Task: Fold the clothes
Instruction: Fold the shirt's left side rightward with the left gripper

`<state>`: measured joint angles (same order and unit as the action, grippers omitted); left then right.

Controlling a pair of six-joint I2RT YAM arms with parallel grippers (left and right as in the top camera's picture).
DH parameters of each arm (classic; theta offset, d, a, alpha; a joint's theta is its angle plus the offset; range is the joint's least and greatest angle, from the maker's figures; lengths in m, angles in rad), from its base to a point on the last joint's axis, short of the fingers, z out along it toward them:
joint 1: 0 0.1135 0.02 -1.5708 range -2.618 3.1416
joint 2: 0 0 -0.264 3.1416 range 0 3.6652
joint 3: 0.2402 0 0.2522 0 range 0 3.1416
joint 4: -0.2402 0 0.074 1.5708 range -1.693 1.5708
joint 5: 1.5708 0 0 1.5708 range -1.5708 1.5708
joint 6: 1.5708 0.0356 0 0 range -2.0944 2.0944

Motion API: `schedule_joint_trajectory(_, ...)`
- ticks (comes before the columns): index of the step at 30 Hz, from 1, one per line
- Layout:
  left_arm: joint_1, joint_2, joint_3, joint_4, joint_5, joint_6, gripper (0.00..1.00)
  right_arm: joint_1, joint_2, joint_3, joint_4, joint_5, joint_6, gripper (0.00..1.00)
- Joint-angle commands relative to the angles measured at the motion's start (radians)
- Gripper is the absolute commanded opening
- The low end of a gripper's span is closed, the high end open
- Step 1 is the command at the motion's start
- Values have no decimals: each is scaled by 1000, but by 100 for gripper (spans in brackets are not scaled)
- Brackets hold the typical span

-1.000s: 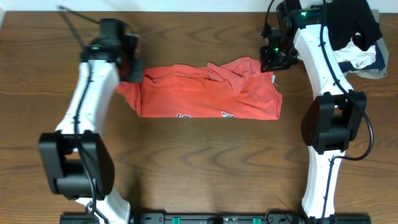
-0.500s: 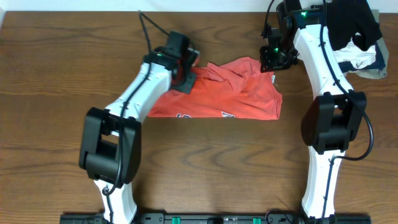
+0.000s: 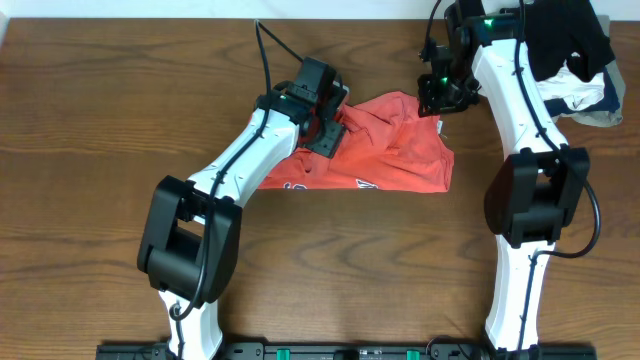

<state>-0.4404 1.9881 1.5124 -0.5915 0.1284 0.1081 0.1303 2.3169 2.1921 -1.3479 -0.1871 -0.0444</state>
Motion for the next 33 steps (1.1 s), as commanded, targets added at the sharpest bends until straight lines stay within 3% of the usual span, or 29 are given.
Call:
schedule_joint_trajectory(1,0,-6,-3,10,3,-2,73,5,2,3,-1,-8,6,34)
schedule_joint_trajectory(11,1,-63,21,-13,3,-1,83,5,2,-11,10,-4,6,42)
schedule_joint_trajectory(17,29,-167,21,-59,-13,-1,90,5,2,-132,103,-31,6,50)
schedule_joint_trajectory(25,154,-280,21,-121,-13,-1,99,1,2,-349,285,-79,22,66)
schedule_joint_trajectory(33,289,-282,19,-153,-12,-1,100,-70,2,-396,290,-49,26,75)
